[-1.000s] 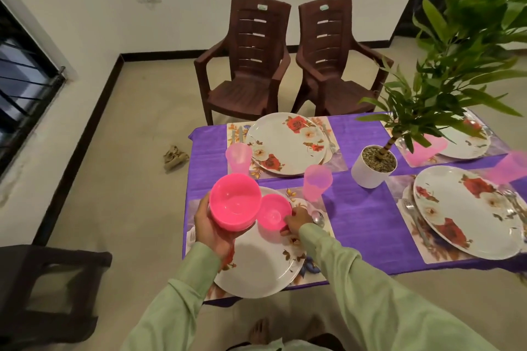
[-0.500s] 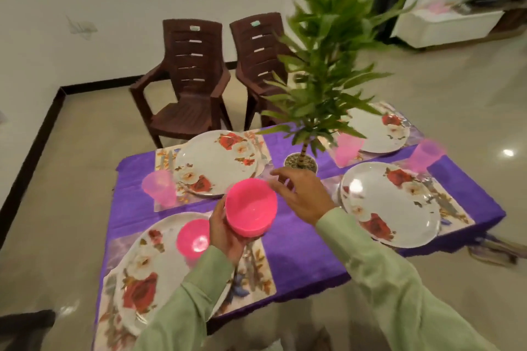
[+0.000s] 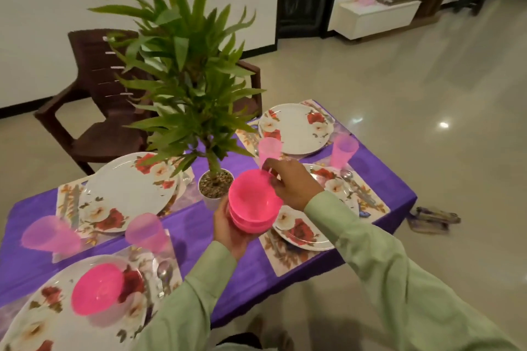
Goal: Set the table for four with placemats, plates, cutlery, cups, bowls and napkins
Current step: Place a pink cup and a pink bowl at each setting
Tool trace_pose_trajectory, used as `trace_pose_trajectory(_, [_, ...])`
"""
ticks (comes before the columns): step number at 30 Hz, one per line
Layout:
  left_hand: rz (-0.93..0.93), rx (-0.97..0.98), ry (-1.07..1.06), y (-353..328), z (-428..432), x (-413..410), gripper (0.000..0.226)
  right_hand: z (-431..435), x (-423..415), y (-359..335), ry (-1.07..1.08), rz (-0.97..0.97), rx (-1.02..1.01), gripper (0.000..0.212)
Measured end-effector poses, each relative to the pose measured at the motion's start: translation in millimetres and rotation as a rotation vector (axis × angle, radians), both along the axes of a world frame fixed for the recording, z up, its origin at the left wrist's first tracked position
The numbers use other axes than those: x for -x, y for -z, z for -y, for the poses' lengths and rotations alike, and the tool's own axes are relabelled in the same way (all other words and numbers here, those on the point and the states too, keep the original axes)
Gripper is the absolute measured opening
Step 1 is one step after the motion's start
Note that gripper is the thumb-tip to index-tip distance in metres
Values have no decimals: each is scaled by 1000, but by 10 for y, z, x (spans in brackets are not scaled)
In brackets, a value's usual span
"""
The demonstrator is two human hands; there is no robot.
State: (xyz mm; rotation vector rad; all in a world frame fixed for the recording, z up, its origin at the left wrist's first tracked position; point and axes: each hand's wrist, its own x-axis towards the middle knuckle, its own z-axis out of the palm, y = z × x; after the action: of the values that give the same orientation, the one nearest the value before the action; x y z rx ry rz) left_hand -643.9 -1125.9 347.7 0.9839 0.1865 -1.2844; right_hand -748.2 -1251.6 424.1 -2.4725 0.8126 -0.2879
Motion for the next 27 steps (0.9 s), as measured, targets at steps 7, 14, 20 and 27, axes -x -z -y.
trace_pose_trajectory(7, [-3, -30, 33, 253, 446, -69, 62, 702, 327, 72, 348, 193, -327, 24])
trace_pose_trajectory(14, [-17, -55, 4, 286, 641, -128, 64, 1164, 456, 571, 674, 137, -526, 41])
trace_pose_trajectory(20, [-21, -31, -92, 232, 789, -76, 48, 1432, 454, 1066, 714, 8, -577, 43])
trace_pose_trajectory(27, [10, -47, -211, 207, 980, 301, 35, 1699, 632, 1383, 589, -298, -580, 71])
